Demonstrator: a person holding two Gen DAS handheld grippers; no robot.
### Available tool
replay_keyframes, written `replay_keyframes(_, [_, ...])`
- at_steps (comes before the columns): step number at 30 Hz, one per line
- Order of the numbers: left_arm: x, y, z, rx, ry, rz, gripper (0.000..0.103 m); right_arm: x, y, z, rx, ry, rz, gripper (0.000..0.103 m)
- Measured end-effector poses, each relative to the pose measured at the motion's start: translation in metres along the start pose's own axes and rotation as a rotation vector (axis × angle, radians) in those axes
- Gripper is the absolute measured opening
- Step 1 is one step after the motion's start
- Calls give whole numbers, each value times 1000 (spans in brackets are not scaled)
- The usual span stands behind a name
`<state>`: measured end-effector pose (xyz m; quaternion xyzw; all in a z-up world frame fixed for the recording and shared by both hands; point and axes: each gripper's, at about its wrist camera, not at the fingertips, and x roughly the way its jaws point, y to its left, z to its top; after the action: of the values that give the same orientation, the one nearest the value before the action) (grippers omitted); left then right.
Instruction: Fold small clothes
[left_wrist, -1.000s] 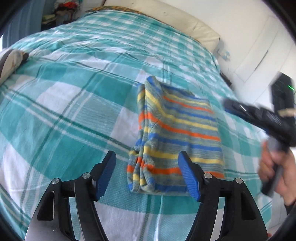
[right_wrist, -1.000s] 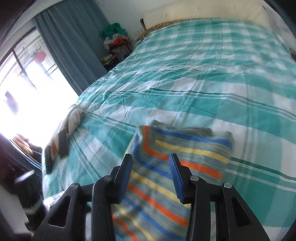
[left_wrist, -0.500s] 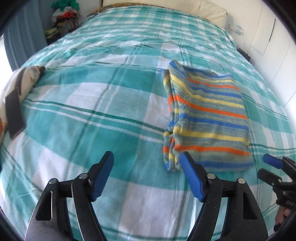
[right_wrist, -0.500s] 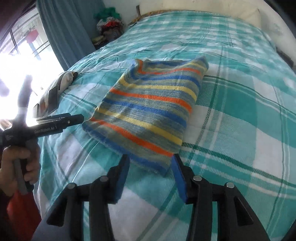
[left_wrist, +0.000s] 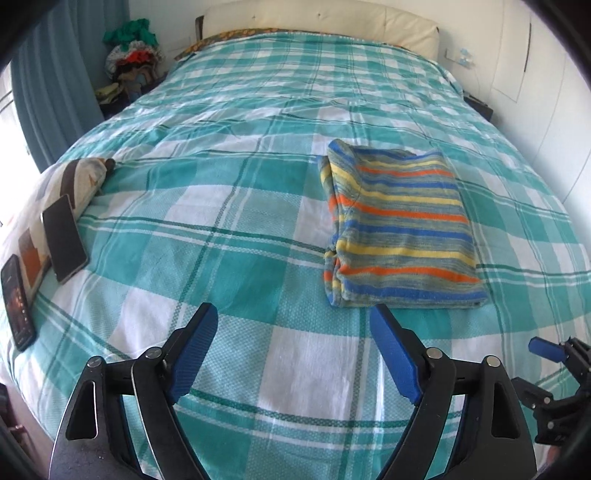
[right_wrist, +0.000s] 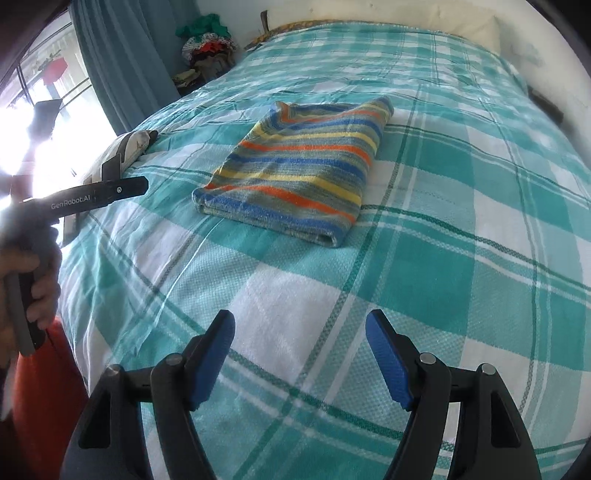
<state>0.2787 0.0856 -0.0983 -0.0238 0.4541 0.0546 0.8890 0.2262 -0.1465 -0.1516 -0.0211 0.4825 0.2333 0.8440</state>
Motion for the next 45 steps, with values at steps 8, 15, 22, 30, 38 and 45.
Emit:
replay_keyframes(8, [59, 31, 58, -135, 37, -301, 92, 9, -64, 58, 228, -81, 44, 77])
replay_keyframes(15, [161, 2, 109, -100, 181, -322, 92, 90, -115, 150, 451, -89, 175, 80])
replay_keyframes(22, [177, -25, 115, -97, 199, -329, 14, 150, -79, 171, 332, -25, 146, 25])
replay_keyframes(30, [47, -27, 144, 9, -48, -308, 13, 53, -12, 203, 143, -216, 111, 22])
replay_keyframes(38, [64, -15, 146, 70, -59, -96, 67, 49, -16, 219, 159, -214, 104, 51])
replay_keyframes(45, [-1, -9, 60, 184, -112, 103, 99, 15, -31, 156, 131, -128, -169, 94])
